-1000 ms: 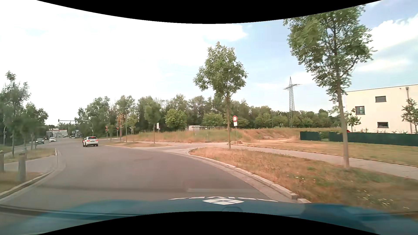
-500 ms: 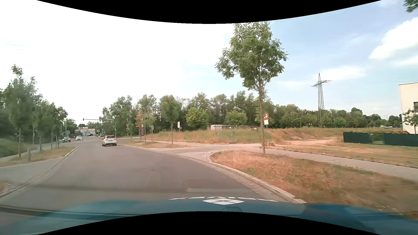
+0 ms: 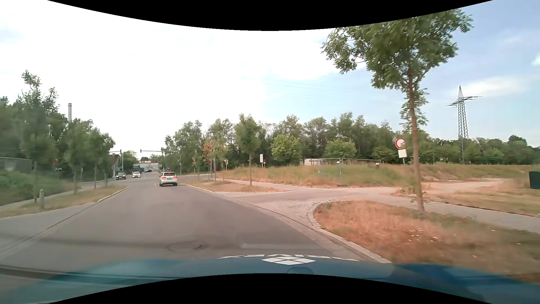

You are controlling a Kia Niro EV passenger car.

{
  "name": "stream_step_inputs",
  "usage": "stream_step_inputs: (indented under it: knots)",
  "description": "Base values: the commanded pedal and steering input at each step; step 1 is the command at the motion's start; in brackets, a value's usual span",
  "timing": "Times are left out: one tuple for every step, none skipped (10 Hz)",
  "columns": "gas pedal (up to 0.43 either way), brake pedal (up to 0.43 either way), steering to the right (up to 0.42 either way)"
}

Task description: Follow the waypoints while adhering to traffic rules and regulations

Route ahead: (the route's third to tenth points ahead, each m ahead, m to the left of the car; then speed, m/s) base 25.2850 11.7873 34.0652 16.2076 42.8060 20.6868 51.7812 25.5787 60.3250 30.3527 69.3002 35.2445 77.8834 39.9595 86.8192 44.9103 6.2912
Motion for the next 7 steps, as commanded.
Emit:
stream_step_inputs:
  knots:
    - [0.138,0.000,-0.181]
    - [0.138,0.000,-0.184]
    - [0.138,0.000,-0.185]
    - [0.138,0.000,-0.185]
    - [0.138,0.000,-0.184]
    - [0.138,0.000,-0.185]
    - [0.138,0.000,-0.184]
